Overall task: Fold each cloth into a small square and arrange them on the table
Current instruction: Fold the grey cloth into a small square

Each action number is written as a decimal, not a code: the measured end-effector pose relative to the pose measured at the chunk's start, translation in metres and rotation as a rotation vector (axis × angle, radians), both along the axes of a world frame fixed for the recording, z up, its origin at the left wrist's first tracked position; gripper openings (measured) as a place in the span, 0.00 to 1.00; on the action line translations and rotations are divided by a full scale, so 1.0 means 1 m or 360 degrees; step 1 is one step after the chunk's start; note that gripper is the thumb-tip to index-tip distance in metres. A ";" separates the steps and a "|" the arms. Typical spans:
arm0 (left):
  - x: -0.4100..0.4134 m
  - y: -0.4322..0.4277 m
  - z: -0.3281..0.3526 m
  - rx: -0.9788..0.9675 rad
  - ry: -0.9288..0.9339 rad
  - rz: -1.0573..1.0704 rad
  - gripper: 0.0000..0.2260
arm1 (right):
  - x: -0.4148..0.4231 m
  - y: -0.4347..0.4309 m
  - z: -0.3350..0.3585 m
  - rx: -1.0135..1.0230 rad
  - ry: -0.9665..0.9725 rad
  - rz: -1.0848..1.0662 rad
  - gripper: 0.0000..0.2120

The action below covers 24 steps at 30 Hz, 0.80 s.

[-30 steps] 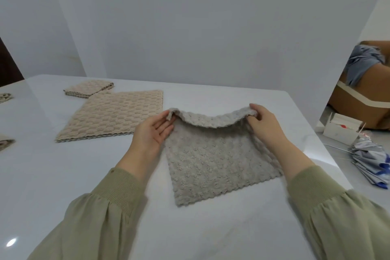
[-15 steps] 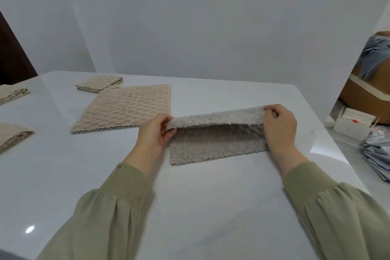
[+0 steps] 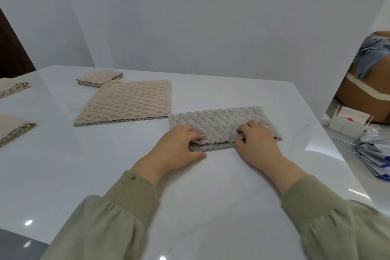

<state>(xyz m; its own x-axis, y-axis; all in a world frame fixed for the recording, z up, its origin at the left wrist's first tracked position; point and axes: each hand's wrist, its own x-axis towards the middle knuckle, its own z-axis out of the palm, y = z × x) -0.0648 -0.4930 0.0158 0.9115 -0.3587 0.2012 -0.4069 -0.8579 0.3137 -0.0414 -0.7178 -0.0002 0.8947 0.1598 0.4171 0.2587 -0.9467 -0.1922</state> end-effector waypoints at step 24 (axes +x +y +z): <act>0.046 0.000 -0.009 -0.0124 -0.0339 0.0290 0.09 | 0.030 0.011 -0.005 0.0228 -0.0010 0.0124 0.12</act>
